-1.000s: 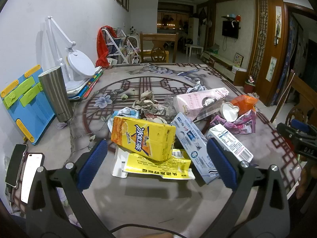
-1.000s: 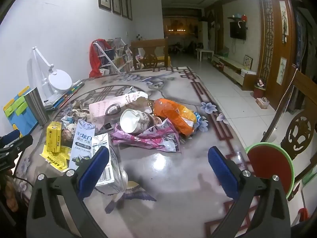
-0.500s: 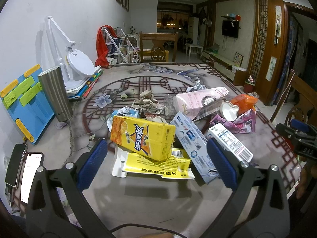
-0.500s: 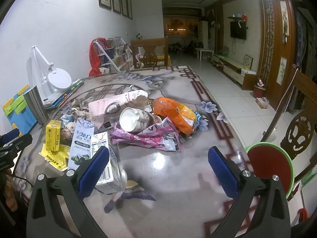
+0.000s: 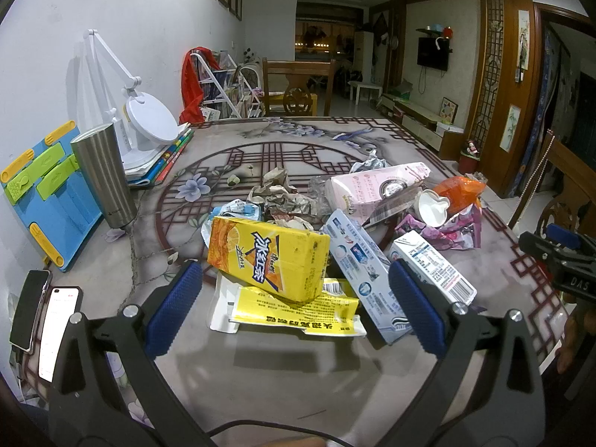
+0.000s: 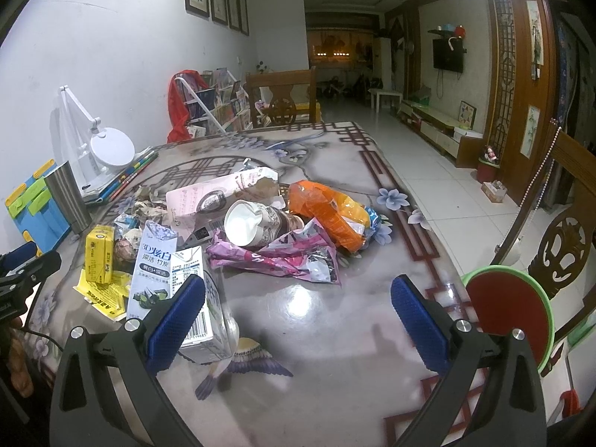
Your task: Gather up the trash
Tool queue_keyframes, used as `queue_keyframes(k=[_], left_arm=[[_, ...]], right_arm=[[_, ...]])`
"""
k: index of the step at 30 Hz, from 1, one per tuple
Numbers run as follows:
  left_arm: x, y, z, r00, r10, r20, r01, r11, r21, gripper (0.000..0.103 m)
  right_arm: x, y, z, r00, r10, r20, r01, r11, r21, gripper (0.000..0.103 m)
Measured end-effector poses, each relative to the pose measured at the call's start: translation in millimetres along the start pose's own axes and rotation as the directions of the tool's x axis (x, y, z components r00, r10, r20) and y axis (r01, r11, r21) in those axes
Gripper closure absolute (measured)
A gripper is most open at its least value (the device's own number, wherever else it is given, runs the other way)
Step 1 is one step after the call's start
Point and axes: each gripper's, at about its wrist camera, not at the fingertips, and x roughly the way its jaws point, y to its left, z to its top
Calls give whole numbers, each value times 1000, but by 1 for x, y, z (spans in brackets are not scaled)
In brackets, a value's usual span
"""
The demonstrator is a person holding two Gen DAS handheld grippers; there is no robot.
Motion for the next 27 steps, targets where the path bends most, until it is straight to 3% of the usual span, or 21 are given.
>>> queue_keyframes(k=[15,21,27], left_arm=[[7,0,-5,1000,16,-15,-16,1000,5,5],[22,1,-2,993,76,-87,-70,996,59,5],[54,3,6,985,50,-166,-47,999,18,5]], right_arm=[[3,0,-4,1000,24,-6,-24,1000,0,7],[6,14,-11,994,103,-38,-104,994,-42,7],[25,43,-13,980,154,-126,-168,979,-112,7]])
